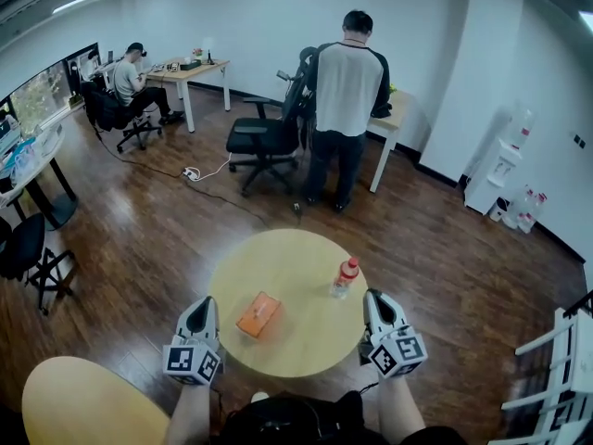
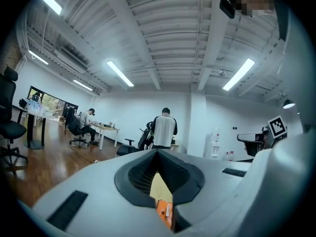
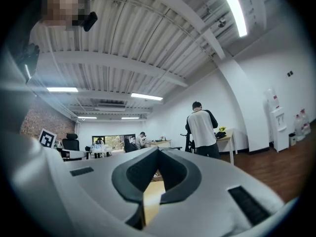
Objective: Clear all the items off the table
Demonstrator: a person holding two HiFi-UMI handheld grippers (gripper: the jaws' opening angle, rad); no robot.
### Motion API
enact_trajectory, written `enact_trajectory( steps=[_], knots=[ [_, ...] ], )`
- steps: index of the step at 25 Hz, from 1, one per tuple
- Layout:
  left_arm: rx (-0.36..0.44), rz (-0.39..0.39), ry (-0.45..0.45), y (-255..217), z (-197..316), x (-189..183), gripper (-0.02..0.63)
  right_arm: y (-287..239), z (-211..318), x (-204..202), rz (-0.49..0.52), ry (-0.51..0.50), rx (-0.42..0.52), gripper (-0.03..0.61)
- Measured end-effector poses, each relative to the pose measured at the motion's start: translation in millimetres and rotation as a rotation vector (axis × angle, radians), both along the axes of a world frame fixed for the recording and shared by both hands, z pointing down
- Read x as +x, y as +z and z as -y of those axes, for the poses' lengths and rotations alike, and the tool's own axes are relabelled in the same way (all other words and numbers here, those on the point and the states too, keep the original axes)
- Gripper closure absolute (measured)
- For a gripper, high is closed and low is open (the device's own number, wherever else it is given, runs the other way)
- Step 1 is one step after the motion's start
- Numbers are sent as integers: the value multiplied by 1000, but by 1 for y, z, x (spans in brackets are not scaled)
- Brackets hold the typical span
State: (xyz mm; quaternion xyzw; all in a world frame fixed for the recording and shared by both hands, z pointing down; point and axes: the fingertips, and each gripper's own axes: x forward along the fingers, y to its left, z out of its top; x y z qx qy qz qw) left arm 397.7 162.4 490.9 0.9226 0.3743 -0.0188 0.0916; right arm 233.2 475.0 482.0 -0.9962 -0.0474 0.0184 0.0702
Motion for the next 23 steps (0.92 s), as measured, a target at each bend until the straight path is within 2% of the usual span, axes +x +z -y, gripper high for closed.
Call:
enact_trajectory(
  steps=[3,5,16,23],
  knots=[
    [11,10,-27,3,10,0,612,9,8,1,74,14,-120,577],
    [7,18,-42,4,17,1,612,9,14,4,88,6,-144,577],
    [23,33,-86,-8,19,-5,612,-6,11,12,71,-39,-126,577],
    [13,45,-115,-5,44,-9,612,-5,28,21,79,-71,-103,577]
  ],
)
